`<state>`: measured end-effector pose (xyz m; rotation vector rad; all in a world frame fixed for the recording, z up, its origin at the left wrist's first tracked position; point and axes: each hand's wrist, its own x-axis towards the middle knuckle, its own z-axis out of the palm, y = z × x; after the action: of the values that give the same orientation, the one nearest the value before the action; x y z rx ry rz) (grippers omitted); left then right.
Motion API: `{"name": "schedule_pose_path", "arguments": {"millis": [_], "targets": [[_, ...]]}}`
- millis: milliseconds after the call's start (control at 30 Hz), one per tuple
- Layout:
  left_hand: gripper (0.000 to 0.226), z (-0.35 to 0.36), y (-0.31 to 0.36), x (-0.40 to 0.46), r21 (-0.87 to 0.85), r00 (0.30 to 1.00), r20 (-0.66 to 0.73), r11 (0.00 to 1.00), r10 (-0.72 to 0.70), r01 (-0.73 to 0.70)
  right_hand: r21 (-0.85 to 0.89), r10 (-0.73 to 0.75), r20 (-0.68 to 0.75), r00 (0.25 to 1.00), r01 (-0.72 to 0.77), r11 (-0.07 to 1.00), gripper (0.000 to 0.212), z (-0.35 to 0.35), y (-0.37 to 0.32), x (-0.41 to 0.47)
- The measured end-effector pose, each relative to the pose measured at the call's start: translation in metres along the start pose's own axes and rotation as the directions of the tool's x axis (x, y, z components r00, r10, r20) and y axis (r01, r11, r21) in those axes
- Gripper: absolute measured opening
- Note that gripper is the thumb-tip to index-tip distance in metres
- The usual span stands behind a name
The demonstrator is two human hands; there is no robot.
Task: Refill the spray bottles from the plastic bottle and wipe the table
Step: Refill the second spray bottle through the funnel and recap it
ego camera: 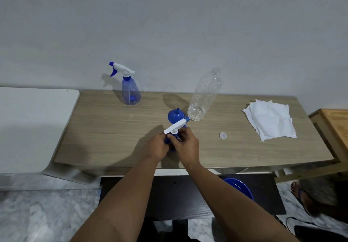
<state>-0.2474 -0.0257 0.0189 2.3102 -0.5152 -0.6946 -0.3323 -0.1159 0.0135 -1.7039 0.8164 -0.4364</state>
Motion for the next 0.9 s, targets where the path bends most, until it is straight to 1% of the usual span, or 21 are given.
{"name": "schedule_pose_path", "arguments": {"millis": [33, 100, 233, 400, 467, 600, 667, 733, 800, 833, 867, 900], "targets": [[0.019, 0.0, 0.0, 0.0, 0.003, 1.0, -0.001, 1.0, 0.005, -0.005, -0.041, -0.04, 0.014, 0.999, 0.041, 0.998, 0.028, -0.001, 0.002, 0.001], [0.02, 0.001, 0.0, 0.001, 0.001, 1.0, -0.006, 1.0, 0.012, -0.012, -0.093, -0.1, 0.043, 0.994, 0.103, 0.99, 0.018, -0.002, 0.003, 0.001], [0.018, 0.003, -0.002, 0.001, 0.026, 1.0, -0.021, 1.0, 0.007, -0.007, -0.047, -0.029, 0.002, 1.0, 0.029, 0.998, 0.002, 0.005, -0.003, 0.002], [0.014, 0.009, -0.005, 0.001, 0.102, 0.994, -0.106, 0.994, -0.035, 0.046, -0.003, 0.023, -0.062, 0.998, -0.023, 1.0, 0.012, 0.012, -0.008, 0.001], [0.011, 0.011, -0.004, -0.001, 0.115, 0.991, -0.125, 0.991, -0.049, 0.064, 0.003, 0.031, -0.072, 0.997, -0.031, 1.0, 0.011, 0.014, -0.01, 0.001], [0.017, 0.011, 0.007, -0.008, 0.1, 0.982, -0.17, 0.99, -0.077, 0.095, 0.033, 0.035, -0.057, 0.998, -0.033, 0.999, 0.006, 0.014, -0.013, 0.001], [0.022, 0.013, 0.009, -0.008, 0.069, 0.977, -0.193, 0.992, -0.089, 0.104, 0.038, 0.052, -0.051, 0.997, -0.05, 0.998, 0.015, 0.013, -0.014, 0.002], [0.023, 0.019, 0.005, -0.006, 0.033, 0.979, -0.19, 0.996, -0.079, 0.087, 0.079, 0.087, -0.074, 0.993, -0.081, 0.994, 0.038, 0.013, -0.016, 0.002], [0.015, 0.02, 0.003, -0.01, 0.026, 0.98, -0.195, 0.998, -0.047, 0.053, 0.106, 0.103, -0.091, 0.991, -0.093, 0.99, 0.06, 0.013, -0.018, 0.005], [0.016, 0.019, 0.0, -0.012, 0.052, 0.983, -0.184, 0.998, -0.012, 0.022, 0.087, 0.102, -0.083, 0.991, -0.094, 0.992, 0.066, 0.013, -0.018, 0.008], [0.021, 0.018, -0.003, -0.015, 0.077, 0.986, -0.163, 0.997, 0.022, -0.01, 0.053, 0.102, -0.063, 0.993, -0.099, 0.994, 0.067, 0.013, -0.019, 0.01], [0.026, 0.015, -0.005, -0.02, 0.093, 0.989, -0.138, 0.995, 0.051, -0.038, 0.015, 0.098, -0.036, 0.995, -0.098, 0.995, 0.063, 0.013, -0.02, 0.014]]}}
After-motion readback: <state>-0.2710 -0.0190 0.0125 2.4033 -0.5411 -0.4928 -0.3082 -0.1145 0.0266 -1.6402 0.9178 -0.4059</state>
